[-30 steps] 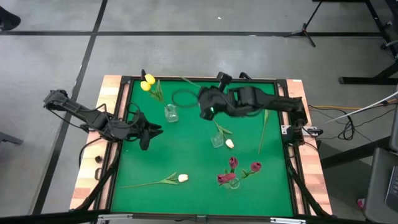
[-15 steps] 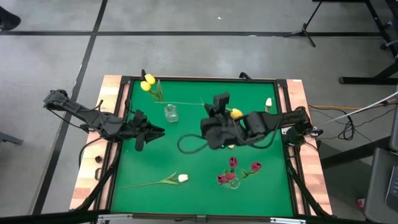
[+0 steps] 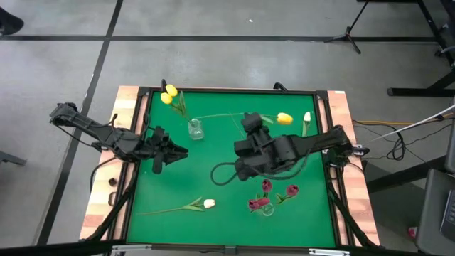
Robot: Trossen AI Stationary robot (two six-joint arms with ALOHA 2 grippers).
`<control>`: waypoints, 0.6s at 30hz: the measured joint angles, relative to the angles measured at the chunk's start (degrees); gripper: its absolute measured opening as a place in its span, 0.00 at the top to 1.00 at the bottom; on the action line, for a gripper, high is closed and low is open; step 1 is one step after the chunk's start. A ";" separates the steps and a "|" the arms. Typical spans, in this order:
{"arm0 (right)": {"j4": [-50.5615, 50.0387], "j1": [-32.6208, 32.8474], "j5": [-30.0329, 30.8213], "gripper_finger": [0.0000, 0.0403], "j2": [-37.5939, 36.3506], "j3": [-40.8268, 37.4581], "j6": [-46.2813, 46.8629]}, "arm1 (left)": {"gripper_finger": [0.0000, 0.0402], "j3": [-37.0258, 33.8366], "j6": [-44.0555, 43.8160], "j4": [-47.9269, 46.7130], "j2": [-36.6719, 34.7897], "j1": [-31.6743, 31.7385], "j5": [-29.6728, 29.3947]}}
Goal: Sort flowers into vase by color
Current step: Put the yellow tulip into the top left transparent vase
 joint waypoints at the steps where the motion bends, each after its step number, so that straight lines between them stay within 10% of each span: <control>1: -0.17 -0.74 0.14 0.99 0.86 -0.01 -0.90 | 0.66 -0.01 0.00 -0.10 -0.27 -0.02 0.06; 18: 1.06 -8.60 9.14 1.00 12.42 -0.04 -10.80 | 0.66 -0.01 3.72 -0.09 -9.59 -0.02 4.28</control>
